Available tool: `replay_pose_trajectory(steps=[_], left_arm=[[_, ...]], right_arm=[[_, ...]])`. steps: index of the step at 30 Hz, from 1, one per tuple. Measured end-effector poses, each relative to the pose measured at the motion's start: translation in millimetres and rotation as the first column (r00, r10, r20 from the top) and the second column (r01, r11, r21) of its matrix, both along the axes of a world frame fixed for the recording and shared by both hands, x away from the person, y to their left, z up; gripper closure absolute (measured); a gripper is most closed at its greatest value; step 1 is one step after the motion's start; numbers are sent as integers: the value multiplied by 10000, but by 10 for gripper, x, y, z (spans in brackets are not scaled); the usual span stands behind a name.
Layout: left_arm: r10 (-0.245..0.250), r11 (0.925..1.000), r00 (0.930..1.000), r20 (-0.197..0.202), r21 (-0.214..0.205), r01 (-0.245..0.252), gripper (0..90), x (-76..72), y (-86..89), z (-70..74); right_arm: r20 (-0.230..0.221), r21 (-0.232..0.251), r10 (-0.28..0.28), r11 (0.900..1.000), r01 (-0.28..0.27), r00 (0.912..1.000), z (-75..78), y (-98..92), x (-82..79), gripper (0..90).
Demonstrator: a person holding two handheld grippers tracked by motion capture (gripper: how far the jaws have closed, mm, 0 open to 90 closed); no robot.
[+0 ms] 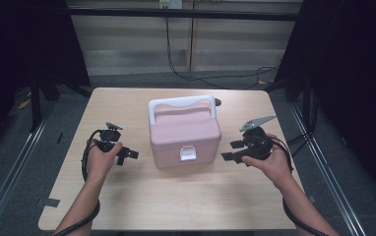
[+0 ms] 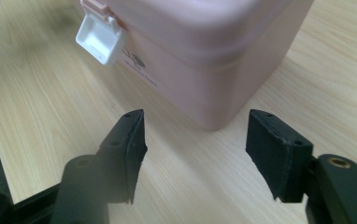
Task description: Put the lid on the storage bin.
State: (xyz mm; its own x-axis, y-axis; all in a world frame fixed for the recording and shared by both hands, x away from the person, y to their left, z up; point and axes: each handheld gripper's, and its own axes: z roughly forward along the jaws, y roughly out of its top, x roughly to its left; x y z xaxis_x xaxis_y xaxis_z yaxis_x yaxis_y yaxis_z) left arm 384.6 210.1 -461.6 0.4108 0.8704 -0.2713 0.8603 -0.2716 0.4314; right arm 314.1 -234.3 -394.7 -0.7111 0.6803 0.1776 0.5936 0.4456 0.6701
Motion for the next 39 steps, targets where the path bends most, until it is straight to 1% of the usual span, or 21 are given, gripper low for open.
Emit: replay_pose_trajectory(steps=[3,4,6,7,9,12,15,17,18,19,22,23,24,26,29,31,32,35,36,37,39], left_arm=[[19,10000,10000,15,-30,-19,220,-15,-1,1],[-96,9999,9999,103,123,95,219,-20,9,11],[-103,9999,9999,125,84,102,218,-26,14,15],[-51,10000,9997,223,-3,52,217,-40,34,25],[-76,10000,9997,221,30,75,215,-50,46,27],[-51,10000,9997,252,75,49,214,-85,80,7],[-77,9999,9996,269,108,74,214,-114,114,-22],[-100,9999,9997,241,123,97,214,-135,152,-43],[-100,9999,9997,241,123,97,213,-135,152,-43],[-42,9999,9995,322,114,38,211,-153,172,-57],[-89,9998,9996,260,161,85,211,-167,204,-70],[-40,9998,9996,293,185,35,212,-178,237,-96],[-20,9999,9997,225,157,17,211,-189,250,-107],[44,9999,9995,312,148,-48,211,-198,257,-122],[-91,9993,9992,378,370,77,209,-224,287,-159],[-99,9992,9993,360,386,85,209,-231,295,-178],[-126,9992,9986,508,384,106,206,-245,297,-193],[-203,9990,9980,605,412,179,196,-257,294,-199],[-192,9989,9973,709,440,161,190,-267,286,-206],[-259,9989,9969,744,419,229,178,-276,286,-210],[-429,9983,9934,1068,436,384,167,-315,286,-233]], right_arm=[[47,-11,-60,10000,60,10000,-32,-46,-31,357],[55,-34,-41,10000,41,10000,-40,-56,-39,346],[73,-50,-6,10000,7,10000,-43,-66,-46,338],[139,-12,-29,10000,30,9999,-49,-88,-61,325],[196,-8,-37,10000,37,9998,-53,-100,-69,321],[106,-49,-51,10000,52,9999,-114,-132,-90,284],[69,-97,-101,9999,101,9999,-156,-146,-102,279],[-23,-139,-69,9999,69,10000,-225,-160,-124,268],[-23,-139,-69,9999,69,10000,-225,-160,-124,268],[-71,-195,-81,9998,80,9999,-264,-172,-140,267],[-140,-229,-103,9997,100,9998,-320,-196,-154,261],[-123,-241,-158,9996,155,9998,-334,-201,-161,260],[-130,-260,-175,9995,172,9998,-349,-207,-166,254],[-158,-262,-175,9995,171,9997,-365,-214,-170,250],[-239,-345,-201,9992,192,9995,-429,-232,-187,244],[-347,-357,-200,9992,188,9992,-479,-250,-204,243],[-352,-402,-244,9989,230,9991,-492,-255,-209,241],[-359,-337,-231,9992,219,9991,-522,-262,-221,241],[-373,-322,-215,9993,203,9991,-533,-264,-223,241],[-426,-430,-221,9989,203,9988,-554,-269,-233,240],[-467,-413,-209,9990,190,9987,-583,-274,-241,240]])
